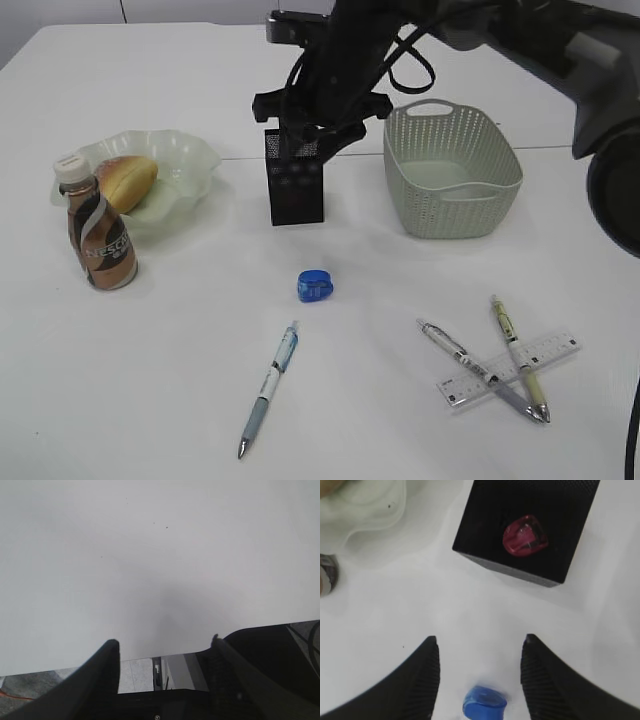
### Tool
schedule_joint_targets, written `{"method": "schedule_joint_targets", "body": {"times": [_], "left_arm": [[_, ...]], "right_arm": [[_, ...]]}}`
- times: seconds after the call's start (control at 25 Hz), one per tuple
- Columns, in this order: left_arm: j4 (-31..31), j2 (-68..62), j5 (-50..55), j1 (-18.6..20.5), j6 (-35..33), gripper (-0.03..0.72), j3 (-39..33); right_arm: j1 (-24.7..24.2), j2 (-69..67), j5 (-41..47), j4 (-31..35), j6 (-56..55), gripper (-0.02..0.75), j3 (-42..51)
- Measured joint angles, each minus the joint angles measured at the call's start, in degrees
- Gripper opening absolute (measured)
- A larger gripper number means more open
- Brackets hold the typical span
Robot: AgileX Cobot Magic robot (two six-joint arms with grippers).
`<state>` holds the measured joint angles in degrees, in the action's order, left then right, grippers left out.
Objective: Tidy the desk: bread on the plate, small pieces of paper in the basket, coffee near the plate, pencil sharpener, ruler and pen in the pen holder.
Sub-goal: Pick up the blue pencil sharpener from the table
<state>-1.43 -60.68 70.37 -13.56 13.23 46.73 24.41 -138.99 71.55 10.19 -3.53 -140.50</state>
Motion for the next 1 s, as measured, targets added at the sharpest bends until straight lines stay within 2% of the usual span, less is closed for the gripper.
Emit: {"method": "schedule_joint_targets", "body": {"times": [0.44, 0.64, 0.84, 1.0], "left_arm": [[0.0, 0.0, 0.0, 0.0, 0.0, 0.416, 0.0], [-0.79, 0.0, 0.04, 0.0, 0.0, 0.416, 0.0], [-1.54, 0.0, 0.04, 0.0, 0.0, 0.416, 0.0], [-1.64, 0.0, 0.04, 0.0, 0.0, 0.416, 0.0]], "right_arm": [[0.12, 8.47, -0.23, 0.13, -0.43, 0.386, 15.56], [3.13, 9.84, -0.33, 0.13, -1.44, 0.421, 22.39], [5.38, 9.84, -0.33, -0.24, -1.45, 0.439, 24.11], [5.38, 9.84, -0.41, -4.53, -1.57, 0.439, 24.2]]}}
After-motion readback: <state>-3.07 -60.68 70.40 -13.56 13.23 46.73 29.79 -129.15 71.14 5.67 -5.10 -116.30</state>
